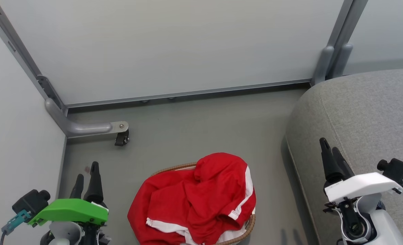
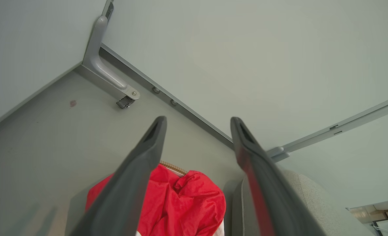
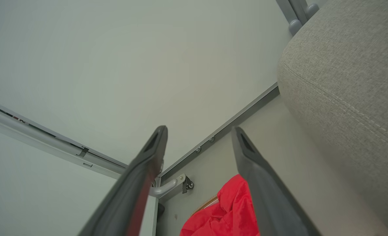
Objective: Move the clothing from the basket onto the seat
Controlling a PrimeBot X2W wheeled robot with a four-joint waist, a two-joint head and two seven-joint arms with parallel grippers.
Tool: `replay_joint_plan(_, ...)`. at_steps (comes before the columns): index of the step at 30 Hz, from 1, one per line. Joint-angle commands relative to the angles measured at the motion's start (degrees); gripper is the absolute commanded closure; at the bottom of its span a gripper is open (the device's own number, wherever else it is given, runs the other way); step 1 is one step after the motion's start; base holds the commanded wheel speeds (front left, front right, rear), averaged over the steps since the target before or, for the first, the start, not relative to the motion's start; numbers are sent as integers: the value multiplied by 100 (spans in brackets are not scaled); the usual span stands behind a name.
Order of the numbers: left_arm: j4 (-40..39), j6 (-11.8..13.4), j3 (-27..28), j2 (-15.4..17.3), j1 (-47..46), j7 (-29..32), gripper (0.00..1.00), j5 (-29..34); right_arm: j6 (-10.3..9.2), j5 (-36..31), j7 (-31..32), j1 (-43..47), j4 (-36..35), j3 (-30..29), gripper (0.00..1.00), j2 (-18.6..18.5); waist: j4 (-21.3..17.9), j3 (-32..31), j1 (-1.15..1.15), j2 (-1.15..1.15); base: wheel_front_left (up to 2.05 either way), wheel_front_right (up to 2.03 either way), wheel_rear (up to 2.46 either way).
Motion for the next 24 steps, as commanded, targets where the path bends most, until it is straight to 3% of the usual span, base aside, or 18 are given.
replay_joint_plan(1, -37, 33, -25, 74, -200, -60, 0, 225, 2, -242, -71, -148, -51, 4, 0, -23, 6, 2, 0, 0, 0, 0, 0)
replay_joint_plan(24, 112, 55, -35, 32, 33, -484, 0, 1802, 2, -2036, -496, 55, 132, 202, 0, 35, 34, -15, 0, 0, 0, 0, 0)
